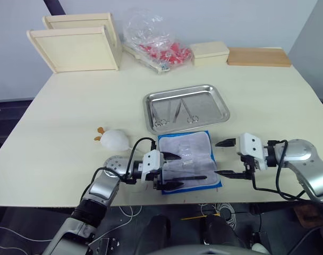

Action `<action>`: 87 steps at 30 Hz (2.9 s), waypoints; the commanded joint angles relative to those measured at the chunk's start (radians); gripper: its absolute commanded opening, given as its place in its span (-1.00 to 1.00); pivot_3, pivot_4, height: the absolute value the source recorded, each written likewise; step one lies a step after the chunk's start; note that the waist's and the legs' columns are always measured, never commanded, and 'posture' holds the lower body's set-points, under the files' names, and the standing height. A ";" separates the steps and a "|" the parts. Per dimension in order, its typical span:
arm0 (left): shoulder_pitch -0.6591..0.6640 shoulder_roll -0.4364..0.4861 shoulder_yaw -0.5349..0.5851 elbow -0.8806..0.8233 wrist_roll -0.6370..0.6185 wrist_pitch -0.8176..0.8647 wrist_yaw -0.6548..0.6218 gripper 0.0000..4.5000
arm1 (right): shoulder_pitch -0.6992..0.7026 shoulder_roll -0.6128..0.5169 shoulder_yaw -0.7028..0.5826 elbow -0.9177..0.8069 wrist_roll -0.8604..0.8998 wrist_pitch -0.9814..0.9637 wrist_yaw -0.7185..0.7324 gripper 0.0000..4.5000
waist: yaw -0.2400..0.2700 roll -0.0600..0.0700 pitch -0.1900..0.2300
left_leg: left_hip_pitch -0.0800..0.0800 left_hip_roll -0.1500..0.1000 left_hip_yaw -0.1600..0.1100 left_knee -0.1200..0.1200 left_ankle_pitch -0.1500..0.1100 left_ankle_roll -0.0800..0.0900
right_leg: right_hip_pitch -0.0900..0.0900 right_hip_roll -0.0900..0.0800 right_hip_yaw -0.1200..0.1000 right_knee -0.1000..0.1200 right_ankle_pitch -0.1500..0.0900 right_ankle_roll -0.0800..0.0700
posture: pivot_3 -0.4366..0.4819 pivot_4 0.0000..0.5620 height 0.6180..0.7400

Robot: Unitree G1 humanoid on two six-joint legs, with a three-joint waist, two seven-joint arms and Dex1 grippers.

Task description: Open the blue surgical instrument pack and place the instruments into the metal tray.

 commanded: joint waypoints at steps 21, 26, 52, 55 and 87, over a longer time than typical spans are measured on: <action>0.028 0.030 -0.050 0.078 0.082 0.044 0.006 1.00 | -0.049 0.125 0.136 0.052 -0.133 -0.003 -0.068 0.98 | 0.001 0.000 0.000 | 0.000 -0.001 0.000 0.001 0.000 0.000 | 0.000 0.000 0.000 0.001 0.000 0.000 | -0.05 -0.47 1.00; 0.035 0.032 -0.049 0.075 0.081 0.044 0.009 1.00 | -0.051 0.138 0.152 0.083 -0.174 -0.001 -0.097 0.98 | 0.000 0.000 -0.001 | 0.001 -0.001 0.000 0.001 0.000 0.000 | 0.000 0.001 0.000 0.001 0.000 0.000 | -0.05 -0.47 1.00; 0.052 0.035 -0.043 0.064 0.082 0.048 0.019 1.00 | -0.011 0.102 0.141 0.093 -0.113 -0.092 0.024 -0.99 | -0.001 -0.002 -0.005 | 0.002 -0.001 0.000 0.001 0.000 0.000 | 0.001 0.002 0.001 0.002 0.000 0.000 | -0.05 -0.47 1.00; 0.050 0.035 -0.044 0.067 0.082 0.046 0.018 1.00 | -0.006 0.085 0.120 0.055 -0.097 -0.095 0.027 -0.99 | -0.001 -0.002 -0.004 | 0.002 -0.001 0.000 0.001 0.000 0.000 | 0.001 0.002 0.001 0.002 0.000 0.000 | -0.05 -0.47 1.00; 0.046 0.023 -0.050 0.078 0.084 0.041 0.019 1.00 | -0.053 -0.215 -0.040 -0.094 -0.089 -0.137 0.129 -0.99 | 0.001 -0.002 -0.004 | 0.002 0.000 0.000 0.001 0.000 0.000 | 0.001 0.002 0.001 0.002 0.000 0.000 | -0.05 -0.47 1.00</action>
